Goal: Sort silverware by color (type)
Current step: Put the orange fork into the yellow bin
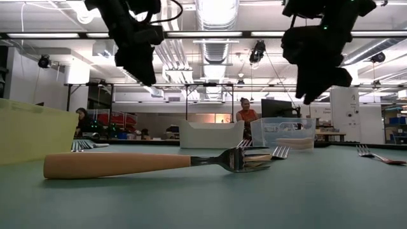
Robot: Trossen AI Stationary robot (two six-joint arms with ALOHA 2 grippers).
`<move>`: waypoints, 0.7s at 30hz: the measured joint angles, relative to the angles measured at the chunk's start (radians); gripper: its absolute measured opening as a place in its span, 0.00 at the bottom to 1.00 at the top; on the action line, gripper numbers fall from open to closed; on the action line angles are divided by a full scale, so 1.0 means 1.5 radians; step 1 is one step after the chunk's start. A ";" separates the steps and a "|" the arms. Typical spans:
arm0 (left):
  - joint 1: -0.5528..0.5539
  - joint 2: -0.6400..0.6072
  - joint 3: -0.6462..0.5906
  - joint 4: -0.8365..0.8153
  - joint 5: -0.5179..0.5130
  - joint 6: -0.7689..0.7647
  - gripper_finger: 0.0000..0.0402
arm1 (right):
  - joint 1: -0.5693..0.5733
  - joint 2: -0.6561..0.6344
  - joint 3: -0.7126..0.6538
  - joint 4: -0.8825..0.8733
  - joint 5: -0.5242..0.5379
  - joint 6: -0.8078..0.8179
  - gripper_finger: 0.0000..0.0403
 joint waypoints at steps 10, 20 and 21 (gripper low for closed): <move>-0.133 0.000 -0.001 0.072 0.000 -0.024 0.41 | 0.110 0.000 0.000 -0.045 0.008 -0.004 0.36; -0.240 0.000 -0.001 0.141 -0.001 -0.099 0.41 | 0.206 0.000 0.000 -0.044 0.058 0.033 0.36; -0.247 0.000 -0.001 0.145 -0.002 -0.106 0.41 | 0.212 0.000 0.000 -0.044 0.058 0.049 0.36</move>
